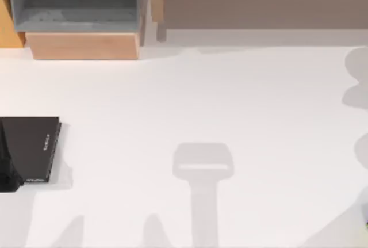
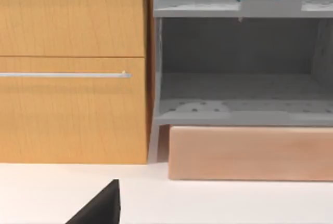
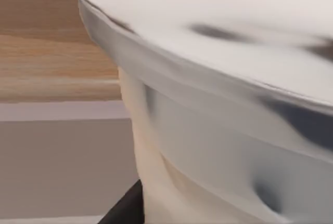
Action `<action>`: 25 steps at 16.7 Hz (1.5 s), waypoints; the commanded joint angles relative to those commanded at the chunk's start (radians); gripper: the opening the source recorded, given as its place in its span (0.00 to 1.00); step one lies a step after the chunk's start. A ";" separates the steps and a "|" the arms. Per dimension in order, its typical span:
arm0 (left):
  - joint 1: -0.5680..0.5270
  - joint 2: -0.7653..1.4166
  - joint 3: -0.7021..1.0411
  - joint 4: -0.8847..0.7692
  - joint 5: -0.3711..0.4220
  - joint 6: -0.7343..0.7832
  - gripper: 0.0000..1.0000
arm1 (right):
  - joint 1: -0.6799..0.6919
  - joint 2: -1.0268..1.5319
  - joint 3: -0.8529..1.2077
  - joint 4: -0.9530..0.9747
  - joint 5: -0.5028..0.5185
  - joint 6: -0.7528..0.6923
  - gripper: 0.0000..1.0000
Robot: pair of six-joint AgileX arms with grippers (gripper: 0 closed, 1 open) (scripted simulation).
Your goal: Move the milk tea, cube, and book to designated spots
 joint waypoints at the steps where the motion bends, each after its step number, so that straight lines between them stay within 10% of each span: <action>1: 0.000 0.000 0.000 0.000 0.000 0.000 1.00 | -0.004 -0.002 0.002 -0.003 0.000 0.003 0.00; 19: 0.000 0.000 0.000 0.000 0.000 0.000 1.00 | 0.000 0.095 -0.017 0.112 0.001 -0.001 0.00; 25: 0.000 0.000 0.000 0.000 0.000 0.000 1.00 | 0.000 0.095 -0.017 0.112 0.001 -0.001 0.45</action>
